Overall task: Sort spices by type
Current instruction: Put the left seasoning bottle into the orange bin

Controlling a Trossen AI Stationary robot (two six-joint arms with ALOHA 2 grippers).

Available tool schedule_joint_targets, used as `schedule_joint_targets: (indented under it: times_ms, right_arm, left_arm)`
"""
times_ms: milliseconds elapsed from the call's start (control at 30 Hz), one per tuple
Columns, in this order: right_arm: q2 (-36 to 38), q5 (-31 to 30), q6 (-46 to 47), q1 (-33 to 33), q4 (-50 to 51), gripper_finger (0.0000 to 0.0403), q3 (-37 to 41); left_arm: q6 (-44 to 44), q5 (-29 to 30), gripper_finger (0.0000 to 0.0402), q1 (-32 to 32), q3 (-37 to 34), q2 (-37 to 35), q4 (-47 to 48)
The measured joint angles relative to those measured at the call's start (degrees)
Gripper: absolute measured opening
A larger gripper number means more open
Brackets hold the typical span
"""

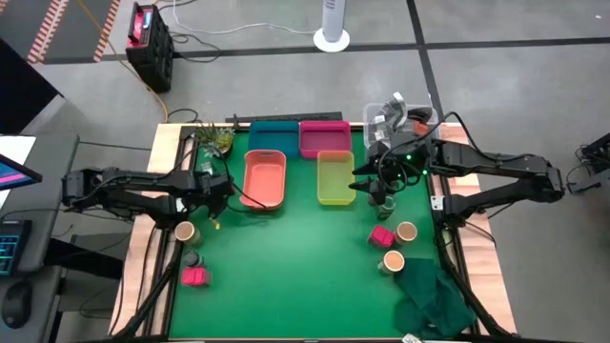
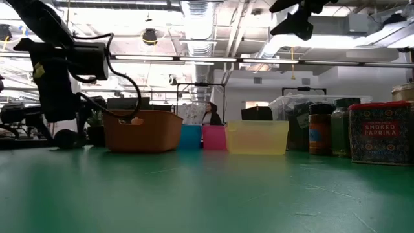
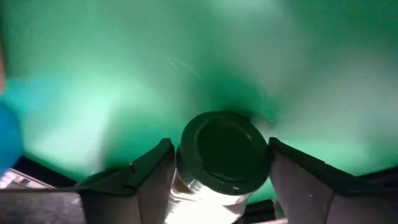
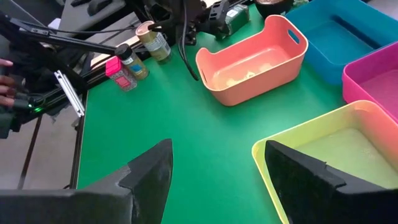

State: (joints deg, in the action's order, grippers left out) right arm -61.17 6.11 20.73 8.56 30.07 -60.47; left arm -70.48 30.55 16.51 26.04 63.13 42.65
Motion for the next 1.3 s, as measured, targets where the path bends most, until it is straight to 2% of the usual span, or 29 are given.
schedule_joint_targets:
  times_ms: [233,433,667,967,1300]
  right_arm:
    - [0.0,0.0,1.7,-0.8,-0.7,0.0282,0.0]
    - [0.0,0.0,3.0,-0.7,-0.6,0.0282,0.0]
    - [0.0,0.0,3.3,-0.7,-0.7,0.0282,0.0]
    - [0.4,0.0,3.9,-0.2,-0.7,0.0282,-1.6]
    - [0.5,0.0,3.0,1.0,-0.5,0.0282,-5.0]
  left_arm:
    - [-2.8,-0.4,0.0206,0.5,0.1,1.0,-1.9]
    - [-1.9,-1.0,0.0200,0.3,0.2,1.4,-4.9]
    - [4.7,-4.2,0.0200,-0.8,4.7,1.4,-4.7]
    - [19.8,-13.3,0.0200,-0.8,13.3,1.4,-4.2]
    - [27.2,-15.8,0.0199,-0.8,20.6,1.4,0.5]
